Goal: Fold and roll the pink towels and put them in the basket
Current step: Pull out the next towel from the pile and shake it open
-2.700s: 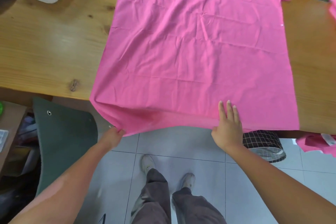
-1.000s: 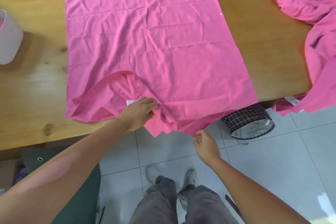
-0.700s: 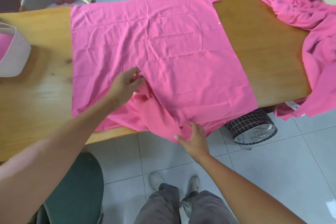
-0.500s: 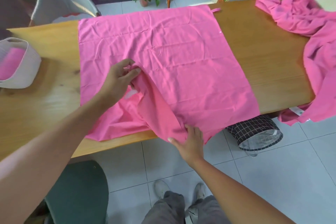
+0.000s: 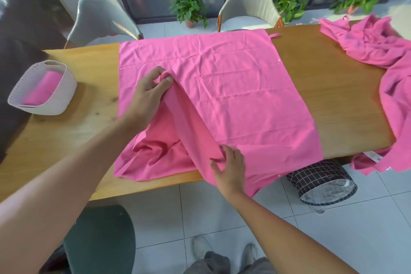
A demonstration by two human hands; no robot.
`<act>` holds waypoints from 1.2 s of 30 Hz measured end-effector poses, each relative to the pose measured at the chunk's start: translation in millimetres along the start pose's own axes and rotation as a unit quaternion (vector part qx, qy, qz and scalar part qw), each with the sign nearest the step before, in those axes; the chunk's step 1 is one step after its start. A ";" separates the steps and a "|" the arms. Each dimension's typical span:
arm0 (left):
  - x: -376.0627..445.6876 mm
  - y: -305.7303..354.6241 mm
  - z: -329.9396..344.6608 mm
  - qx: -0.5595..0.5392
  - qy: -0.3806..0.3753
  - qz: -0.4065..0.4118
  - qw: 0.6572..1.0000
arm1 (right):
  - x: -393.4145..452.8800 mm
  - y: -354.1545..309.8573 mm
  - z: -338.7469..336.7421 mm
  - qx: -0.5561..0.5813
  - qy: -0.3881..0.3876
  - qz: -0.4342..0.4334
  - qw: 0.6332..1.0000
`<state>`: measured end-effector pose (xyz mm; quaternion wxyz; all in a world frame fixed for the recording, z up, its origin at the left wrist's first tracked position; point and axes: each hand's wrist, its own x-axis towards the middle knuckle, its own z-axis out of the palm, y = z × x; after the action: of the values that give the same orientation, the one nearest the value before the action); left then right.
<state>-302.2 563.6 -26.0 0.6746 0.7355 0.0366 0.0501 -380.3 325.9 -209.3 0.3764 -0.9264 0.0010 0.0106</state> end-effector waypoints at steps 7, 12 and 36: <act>5.8 19.7 -6.0 0.011 0.037 0.024 0.999 | 14.1 -20.9 -5.9 0.026 0.045 -0.061 0.997; 11.3 34.4 -16.2 0.003 0.086 0.033 0.996 | 12.2 -24.5 -20.8 0.054 0.075 -0.056 0.994; 19.2 58.5 -64.9 -0.022 0.255 -0.007 0.967 | 0.9 36.0 -65.6 -0.248 -0.194 -0.035 0.949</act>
<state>-291.9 625.0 38.3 0.6597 0.6829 0.2113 0.2320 -378.5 254.4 -187.4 0.1279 -0.9701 -0.1069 0.1764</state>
